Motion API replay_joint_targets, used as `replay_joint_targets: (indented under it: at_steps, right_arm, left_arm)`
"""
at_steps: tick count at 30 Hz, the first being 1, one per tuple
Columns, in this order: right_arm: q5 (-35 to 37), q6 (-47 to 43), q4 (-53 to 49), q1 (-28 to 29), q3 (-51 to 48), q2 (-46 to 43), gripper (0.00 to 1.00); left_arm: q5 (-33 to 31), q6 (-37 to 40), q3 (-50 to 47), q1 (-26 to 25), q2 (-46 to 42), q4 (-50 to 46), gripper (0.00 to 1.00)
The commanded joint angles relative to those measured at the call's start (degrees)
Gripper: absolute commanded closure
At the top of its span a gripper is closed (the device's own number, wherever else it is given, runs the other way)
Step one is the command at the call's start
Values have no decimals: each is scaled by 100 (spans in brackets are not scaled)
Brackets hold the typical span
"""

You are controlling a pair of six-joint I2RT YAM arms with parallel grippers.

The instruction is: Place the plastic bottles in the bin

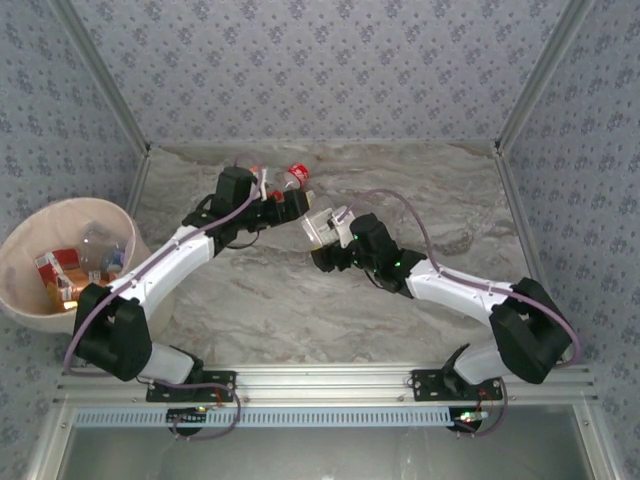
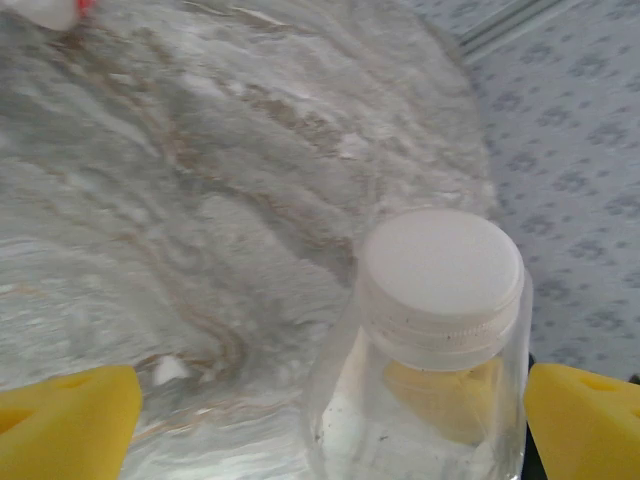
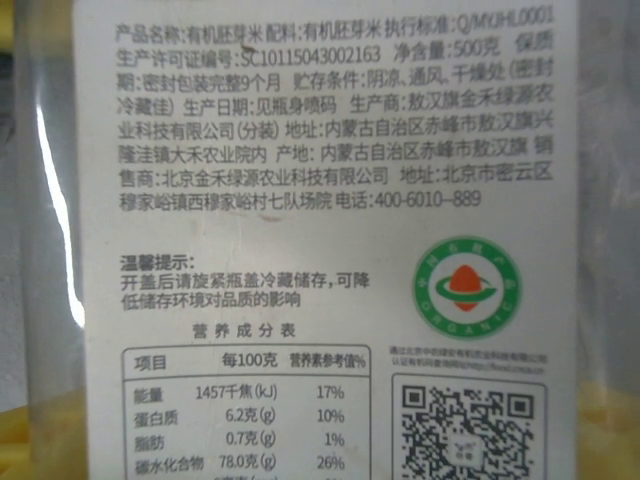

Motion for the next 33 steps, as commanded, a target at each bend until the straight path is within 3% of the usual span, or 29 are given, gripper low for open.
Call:
replay_joint_targets:
  at_steps: [1, 4, 8, 12, 20, 27, 33]
  right_arm:
    - [-192, 214, 405, 33, 44, -161, 28]
    - [-271, 201, 530, 50, 91, -161, 27]
    - [-362, 262, 619, 76, 186, -161, 27]
    - [-303, 262, 644, 116, 212, -187, 27]
    - [-878, 207, 895, 112, 131, -293, 20]
    - [-1732, -269, 488, -60, 83, -678, 1]
    - [-2158, -828, -247, -310, -46, -1280, 0]
  left_arm:
    - [1088, -25, -110, -223, 36, 1079, 2]
    - [528, 514, 165, -530, 51, 461, 3]
    - [99, 619, 390, -609, 225, -86, 14]
    - [-116, 437, 275, -612, 235, 72, 29]
    - [-64, 251, 196, -612, 233, 460, 49]
    - [-488, 429, 180, -599, -202, 404, 53]
    - [-941, 452, 208, -419, -477, 115, 54]
